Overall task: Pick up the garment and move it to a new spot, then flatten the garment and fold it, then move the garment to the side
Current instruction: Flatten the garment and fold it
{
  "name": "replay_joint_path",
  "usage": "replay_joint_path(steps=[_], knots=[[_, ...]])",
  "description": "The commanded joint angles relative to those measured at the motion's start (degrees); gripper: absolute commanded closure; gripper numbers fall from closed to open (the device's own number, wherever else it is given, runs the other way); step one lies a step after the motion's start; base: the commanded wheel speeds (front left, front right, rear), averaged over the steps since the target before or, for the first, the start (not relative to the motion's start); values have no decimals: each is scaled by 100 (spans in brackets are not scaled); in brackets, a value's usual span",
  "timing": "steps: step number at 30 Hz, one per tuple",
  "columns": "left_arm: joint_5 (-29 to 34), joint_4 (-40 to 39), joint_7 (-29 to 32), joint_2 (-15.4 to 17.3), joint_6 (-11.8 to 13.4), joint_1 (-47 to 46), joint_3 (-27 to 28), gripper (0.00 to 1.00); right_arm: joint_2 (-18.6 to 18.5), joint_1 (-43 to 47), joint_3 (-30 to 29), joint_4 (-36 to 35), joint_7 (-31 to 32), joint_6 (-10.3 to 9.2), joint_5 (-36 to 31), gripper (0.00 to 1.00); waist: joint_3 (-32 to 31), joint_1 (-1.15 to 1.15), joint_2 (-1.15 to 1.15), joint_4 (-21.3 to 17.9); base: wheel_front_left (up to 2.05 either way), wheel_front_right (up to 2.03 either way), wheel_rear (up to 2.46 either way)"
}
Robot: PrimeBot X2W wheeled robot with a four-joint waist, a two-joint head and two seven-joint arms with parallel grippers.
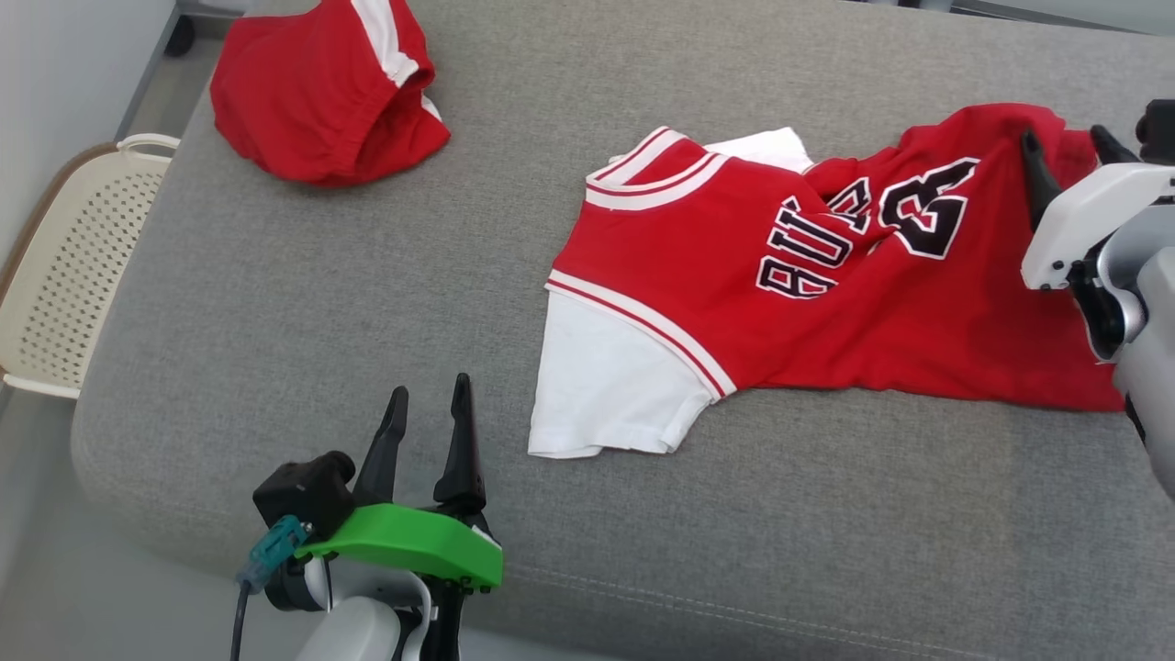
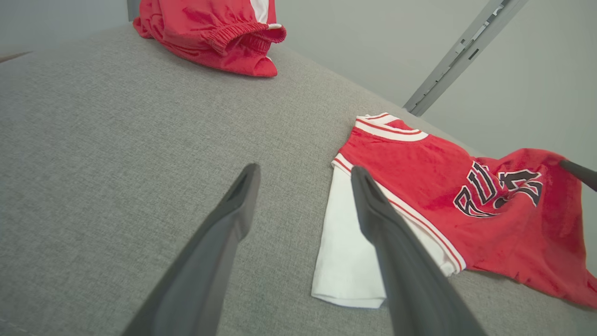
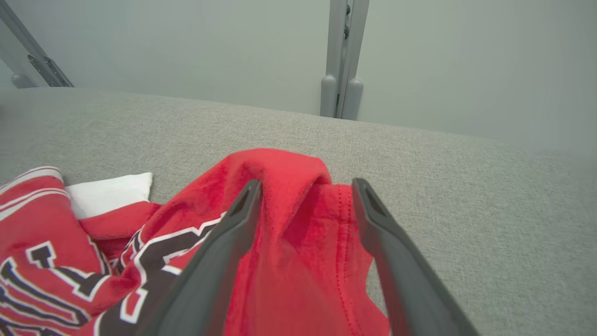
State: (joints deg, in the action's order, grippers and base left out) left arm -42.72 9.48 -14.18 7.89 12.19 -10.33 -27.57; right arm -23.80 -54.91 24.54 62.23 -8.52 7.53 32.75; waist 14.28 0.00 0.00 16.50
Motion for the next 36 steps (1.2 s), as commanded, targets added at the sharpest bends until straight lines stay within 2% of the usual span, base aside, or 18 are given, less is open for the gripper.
replay_joint_path(steps=[1,11,17,25,31,36], knots=[[58,-19,4,44,25,-87,28,0,14,-66,14,-28,-39,-8,69,0,-21,0,0,-163,0,0,0],[190,-143,90,339,-50,-132,-20,0,-39,496,504,-915,-543,-8,535,0,-518,0,0,-984,0,0,0],[235,-220,201,542,-12,-34,-9,0,-56,1004,439,-1511,-668,-8,411,0,-849,0,0,-1459,0,0,0],[202,-310,217,797,132,359,71,0,143,2133,-404,-2589,-677,-8,-142,0,-1243,0,0,-1876,0,0,0],[116,-498,195,975,282,734,227,0,387,3152,-1111,-3418,-677,-7,-853,0,-1441,0,0,-1973,0,0,0],[35,-711,165,1120,412,1072,407,0,748,3905,-1673,-4145,-515,-8,-1321,0,-1520,0,0,-1987,0,0,0]])
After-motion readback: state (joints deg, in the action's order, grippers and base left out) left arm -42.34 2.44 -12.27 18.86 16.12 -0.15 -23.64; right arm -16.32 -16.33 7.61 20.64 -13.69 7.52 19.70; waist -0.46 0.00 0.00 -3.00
